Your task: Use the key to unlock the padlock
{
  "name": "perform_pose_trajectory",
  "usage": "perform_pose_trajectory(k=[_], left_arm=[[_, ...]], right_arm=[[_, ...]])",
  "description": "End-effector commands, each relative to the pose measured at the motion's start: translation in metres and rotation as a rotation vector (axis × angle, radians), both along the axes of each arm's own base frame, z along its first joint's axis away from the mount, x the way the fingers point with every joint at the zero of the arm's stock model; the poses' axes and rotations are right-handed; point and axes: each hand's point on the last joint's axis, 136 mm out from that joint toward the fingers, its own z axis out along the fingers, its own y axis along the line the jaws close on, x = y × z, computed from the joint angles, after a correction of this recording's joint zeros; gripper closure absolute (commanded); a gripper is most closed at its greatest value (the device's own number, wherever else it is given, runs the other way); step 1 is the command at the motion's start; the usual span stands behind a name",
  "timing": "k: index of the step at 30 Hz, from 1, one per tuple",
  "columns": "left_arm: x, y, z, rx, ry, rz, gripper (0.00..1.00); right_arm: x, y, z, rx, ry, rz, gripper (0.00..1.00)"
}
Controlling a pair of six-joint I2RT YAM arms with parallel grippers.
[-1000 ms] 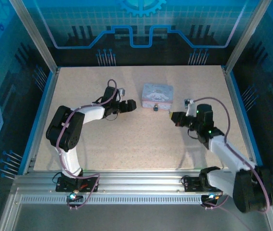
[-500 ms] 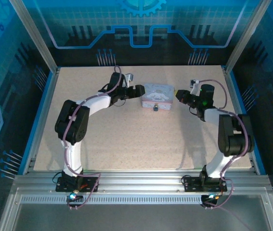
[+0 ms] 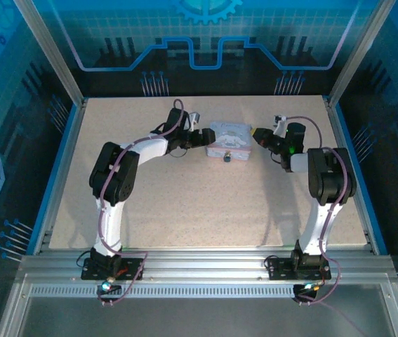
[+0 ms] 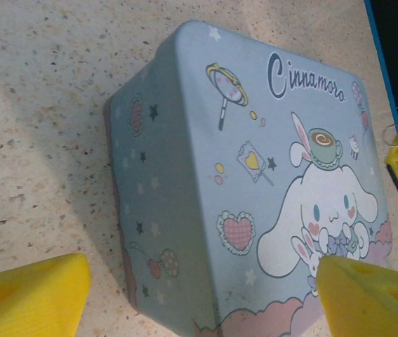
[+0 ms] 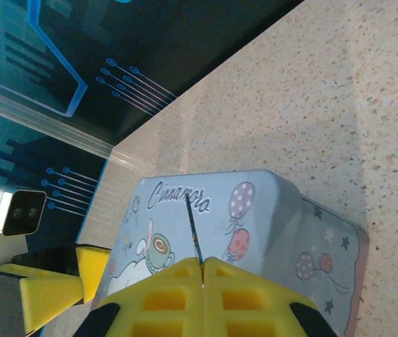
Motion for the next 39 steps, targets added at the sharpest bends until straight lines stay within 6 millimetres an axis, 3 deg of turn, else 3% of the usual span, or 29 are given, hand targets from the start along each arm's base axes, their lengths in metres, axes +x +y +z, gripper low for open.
perform_pose_trajectory(k=[1,13,19,29,35,39], left_arm=[[0.0,-0.01,0.0,-0.03,0.027,-0.02,0.15],[0.002,-0.011,-0.003,-0.034,0.029,-0.025,0.14],[-0.001,-0.012,0.0,-0.035,0.031,-0.041,0.14],[-0.048,-0.001,0.004,-0.044,0.029,-0.062,0.14],[-0.082,0.005,0.006,-0.036,0.02,-0.062,0.14],[-0.084,0.02,0.013,0.013,-0.018,-0.029,0.09]], right_arm=[[0.005,0.006,0.005,0.011,-0.044,0.019,1.0],[-0.017,0.04,-0.027,0.034,-0.003,0.058,1.0],[-0.045,0.062,-0.035,0.044,0.005,0.08,1.0],[-0.099,0.101,-0.024,0.027,-0.02,0.142,1.0],[-0.126,0.108,-0.016,-0.005,-0.022,0.155,1.0],[-0.135,0.108,-0.005,-0.041,-0.036,0.161,1.0]])
